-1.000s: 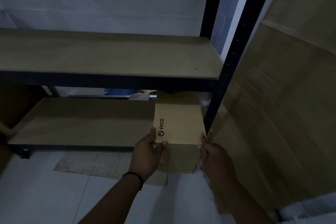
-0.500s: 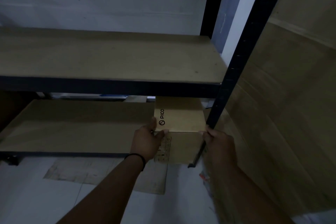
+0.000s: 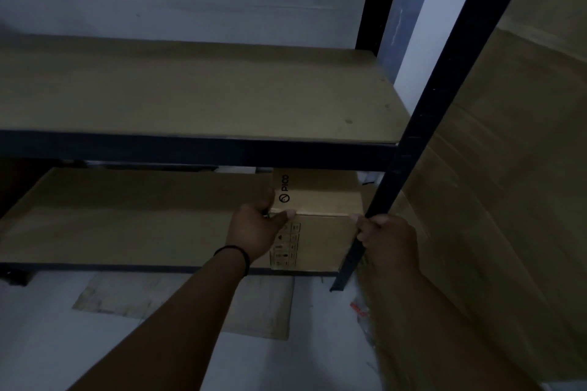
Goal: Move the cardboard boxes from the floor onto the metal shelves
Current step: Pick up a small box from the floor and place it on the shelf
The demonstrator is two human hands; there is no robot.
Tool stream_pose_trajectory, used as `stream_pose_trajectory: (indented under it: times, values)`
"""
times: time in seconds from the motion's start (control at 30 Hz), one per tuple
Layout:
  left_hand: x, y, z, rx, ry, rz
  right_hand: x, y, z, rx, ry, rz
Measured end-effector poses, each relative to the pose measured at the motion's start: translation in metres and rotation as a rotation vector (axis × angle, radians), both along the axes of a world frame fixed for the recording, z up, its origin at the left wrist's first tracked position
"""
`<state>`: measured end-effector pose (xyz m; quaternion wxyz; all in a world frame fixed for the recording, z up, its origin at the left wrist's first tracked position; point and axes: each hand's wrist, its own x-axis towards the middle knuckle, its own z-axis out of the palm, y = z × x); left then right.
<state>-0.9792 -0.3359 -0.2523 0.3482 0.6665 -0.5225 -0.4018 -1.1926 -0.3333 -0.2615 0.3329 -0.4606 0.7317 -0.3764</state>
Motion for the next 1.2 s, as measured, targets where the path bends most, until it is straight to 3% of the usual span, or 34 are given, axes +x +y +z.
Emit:
stream_pose_trajectory:
  times: [0.47, 0.53, 0.7, 1.03, 1.2]
  values:
    - [0.004, 0.011, 0.015, 0.047, -0.085, -0.141, 0.000, 0.010, 0.006, 0.129, -0.015, 0.074]
    - [0.005, 0.017, 0.022, 0.012, -0.107, -0.123, -0.002, 0.014, 0.012, 0.148, 0.054, 0.120]
    - [0.013, 0.040, 0.038, 0.016, -0.255, -0.051, -0.004, 0.034, 0.025, 0.224, 0.001, 0.167]
    - [0.015, 0.132, 0.093, 0.045, -0.423, -0.082, -0.012, 0.135, 0.099, 0.122, 0.134, 0.294]
    - [0.009, 0.205, 0.131, -0.022, -0.408, -0.092, -0.024, 0.198, 0.129, 0.041, 0.155, 0.322]
